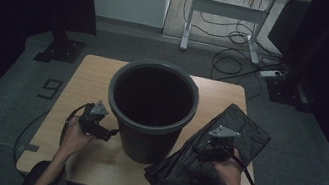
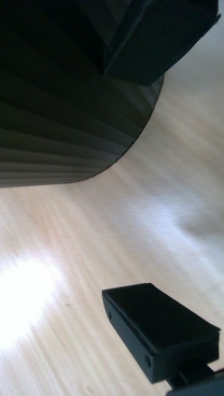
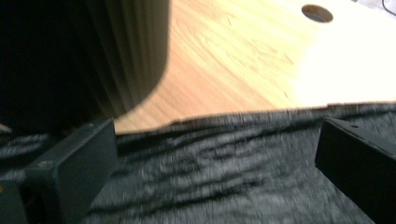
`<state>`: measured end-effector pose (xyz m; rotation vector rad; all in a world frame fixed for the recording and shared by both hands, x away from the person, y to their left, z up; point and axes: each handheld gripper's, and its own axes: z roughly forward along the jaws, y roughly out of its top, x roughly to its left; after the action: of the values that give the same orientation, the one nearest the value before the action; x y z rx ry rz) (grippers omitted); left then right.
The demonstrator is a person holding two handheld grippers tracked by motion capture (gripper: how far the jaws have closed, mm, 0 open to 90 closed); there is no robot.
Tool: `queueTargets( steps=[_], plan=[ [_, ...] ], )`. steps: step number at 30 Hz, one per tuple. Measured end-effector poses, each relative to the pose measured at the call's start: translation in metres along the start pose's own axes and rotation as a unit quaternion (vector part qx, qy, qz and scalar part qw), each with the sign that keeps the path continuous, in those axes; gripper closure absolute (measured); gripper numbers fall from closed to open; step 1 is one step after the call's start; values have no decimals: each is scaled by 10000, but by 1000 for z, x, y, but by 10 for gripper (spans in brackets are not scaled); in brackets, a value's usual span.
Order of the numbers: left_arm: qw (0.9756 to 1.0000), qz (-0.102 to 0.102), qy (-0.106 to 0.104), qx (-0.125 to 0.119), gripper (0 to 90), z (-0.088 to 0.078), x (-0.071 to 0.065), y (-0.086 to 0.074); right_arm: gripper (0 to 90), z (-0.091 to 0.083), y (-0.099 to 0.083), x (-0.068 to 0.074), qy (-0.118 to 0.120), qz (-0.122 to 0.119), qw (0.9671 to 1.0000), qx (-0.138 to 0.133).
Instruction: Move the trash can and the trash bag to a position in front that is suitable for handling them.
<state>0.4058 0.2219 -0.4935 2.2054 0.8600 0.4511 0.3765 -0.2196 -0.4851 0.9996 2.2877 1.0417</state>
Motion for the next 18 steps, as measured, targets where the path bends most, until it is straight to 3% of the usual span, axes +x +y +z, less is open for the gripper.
queueTargets(
  steps=[5, 7, 15, 18],
  plan=[
    [9999, 46, 27, -95, 0, 16, 3, 17, 0, 13, 11, 1, 79, 80, 9998, -162],
    [9999, 102, 49, -96, 0, 21, 3, 24, 0, 16, 13, 1, 137, 243, 9992, -295],
    [9994, 289, 196, -20, 0, 41, 1, 47, 0, 14, 13, -14, -324, 304, 9988, -222],
    [9997, 200, 97, -80, 0, 42, 2, 46, 0, 15, 10, -18, -266, 402, 9985, -258]
  ],
)
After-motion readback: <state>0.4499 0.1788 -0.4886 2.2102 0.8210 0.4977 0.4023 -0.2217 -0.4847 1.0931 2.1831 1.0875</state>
